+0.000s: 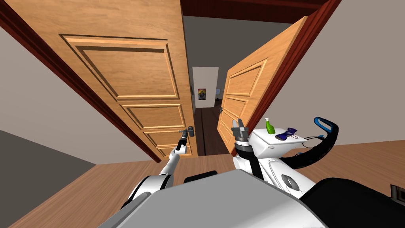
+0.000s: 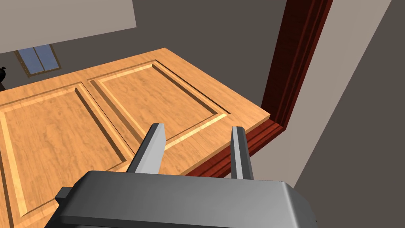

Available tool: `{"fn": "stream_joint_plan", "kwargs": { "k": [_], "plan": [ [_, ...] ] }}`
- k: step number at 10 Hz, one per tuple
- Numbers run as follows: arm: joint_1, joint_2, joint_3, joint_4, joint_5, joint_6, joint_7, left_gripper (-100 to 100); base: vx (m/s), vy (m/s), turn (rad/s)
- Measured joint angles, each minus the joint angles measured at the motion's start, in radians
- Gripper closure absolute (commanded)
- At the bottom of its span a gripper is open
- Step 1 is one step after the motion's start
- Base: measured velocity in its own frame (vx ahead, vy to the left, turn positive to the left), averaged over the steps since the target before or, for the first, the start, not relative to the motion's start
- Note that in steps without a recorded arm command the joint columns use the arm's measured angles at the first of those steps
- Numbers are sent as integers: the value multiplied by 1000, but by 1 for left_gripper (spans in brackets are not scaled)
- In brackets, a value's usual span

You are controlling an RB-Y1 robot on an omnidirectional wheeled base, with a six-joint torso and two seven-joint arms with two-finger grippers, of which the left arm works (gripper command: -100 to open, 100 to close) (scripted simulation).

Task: Push the door open

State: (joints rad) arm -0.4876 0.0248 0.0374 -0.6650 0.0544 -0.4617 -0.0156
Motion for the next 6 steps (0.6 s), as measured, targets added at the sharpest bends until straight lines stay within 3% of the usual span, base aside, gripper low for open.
{"fn": "stream_joint_plan", "kwargs": {
  "k": [2,6],
  "plan": [
    [0,0,0,0,0,0,0,100,0,0,0],
    [-1,4,16,29,6,-2,-7,100,148,-58,32]
  ]
}}
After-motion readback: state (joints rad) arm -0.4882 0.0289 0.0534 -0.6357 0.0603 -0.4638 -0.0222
